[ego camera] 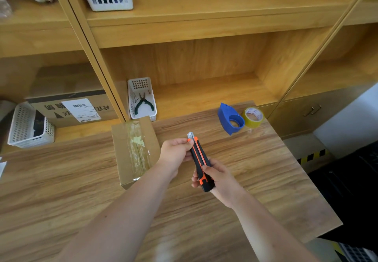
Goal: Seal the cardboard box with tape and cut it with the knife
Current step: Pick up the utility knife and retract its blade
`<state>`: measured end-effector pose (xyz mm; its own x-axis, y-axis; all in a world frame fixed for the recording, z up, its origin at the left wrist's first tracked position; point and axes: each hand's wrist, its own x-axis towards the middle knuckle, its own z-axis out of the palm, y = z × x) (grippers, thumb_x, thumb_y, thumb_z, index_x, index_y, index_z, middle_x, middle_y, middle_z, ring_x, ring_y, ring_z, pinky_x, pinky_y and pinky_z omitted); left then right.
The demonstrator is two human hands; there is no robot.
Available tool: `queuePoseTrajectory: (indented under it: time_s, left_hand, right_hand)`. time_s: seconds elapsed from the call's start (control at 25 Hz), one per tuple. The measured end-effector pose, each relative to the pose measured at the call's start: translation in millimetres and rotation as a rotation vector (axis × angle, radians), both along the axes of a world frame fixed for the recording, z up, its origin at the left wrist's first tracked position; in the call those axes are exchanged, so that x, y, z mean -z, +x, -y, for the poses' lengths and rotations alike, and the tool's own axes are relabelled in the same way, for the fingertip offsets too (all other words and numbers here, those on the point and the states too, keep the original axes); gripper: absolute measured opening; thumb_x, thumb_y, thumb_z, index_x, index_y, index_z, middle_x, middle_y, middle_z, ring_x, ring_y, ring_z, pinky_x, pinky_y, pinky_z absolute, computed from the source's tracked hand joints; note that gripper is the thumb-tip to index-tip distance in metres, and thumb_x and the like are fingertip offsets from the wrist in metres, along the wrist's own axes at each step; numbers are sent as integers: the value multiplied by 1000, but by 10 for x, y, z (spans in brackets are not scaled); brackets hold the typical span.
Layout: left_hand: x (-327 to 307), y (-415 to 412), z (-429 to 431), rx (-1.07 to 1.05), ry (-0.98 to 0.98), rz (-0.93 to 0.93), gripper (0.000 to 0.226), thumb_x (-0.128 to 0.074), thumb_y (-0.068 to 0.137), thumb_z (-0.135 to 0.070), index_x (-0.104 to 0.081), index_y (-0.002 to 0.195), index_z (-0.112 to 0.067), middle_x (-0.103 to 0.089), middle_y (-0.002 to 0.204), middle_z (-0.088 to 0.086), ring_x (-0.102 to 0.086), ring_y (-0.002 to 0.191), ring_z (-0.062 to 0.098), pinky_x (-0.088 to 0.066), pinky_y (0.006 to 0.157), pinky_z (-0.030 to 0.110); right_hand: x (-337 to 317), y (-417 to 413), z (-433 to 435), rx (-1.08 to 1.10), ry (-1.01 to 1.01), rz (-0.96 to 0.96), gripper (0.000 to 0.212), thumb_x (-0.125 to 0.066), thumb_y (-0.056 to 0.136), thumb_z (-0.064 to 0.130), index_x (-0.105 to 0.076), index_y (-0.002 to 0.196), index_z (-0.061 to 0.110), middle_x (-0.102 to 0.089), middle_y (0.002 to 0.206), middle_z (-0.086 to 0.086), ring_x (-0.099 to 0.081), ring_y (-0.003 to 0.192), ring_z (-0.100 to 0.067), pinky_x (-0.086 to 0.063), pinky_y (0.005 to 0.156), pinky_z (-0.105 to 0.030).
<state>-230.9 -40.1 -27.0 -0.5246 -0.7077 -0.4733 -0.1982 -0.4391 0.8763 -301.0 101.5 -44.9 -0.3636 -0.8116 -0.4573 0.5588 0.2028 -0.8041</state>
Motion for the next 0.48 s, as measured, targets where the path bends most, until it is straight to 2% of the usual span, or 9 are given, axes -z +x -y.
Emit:
queuePoseTrajectory:
  time_s: [0.2,0.36,0.48]
  left_hand:
    - [-17,-39,83,-11,54,-1,7,-66,91,-11,-72,92,-7,-74,79,7,-71,69,17,-60,72,32]
    - [-15,-33,187,-36,124,-62,7,-64,92,-12,-70,97,-11,-74,85,6,-71,75,19,-60,62,29]
    - [18,-30,233,-44,139,-81,18,-65,92,-11,-67,110,-11,-74,92,7,-73,83,22,-59,65,32]
  right_hand:
    - [23,-58,26,-28,-62,77,29,-46,98,3,-53,126,3,-65,95,-19,-66,89,-30,-55,81,-48]
    - [30,-75,-9,-17,-58,26,32,-53,95,5,-54,127,10,-68,108,-15,-67,84,-28,-56,69,-41]
    - [62,-69,-48,33,-44,-7,36,-56,93,0,-57,126,12,-68,103,-13,-68,85,-31,-55,69,-38]
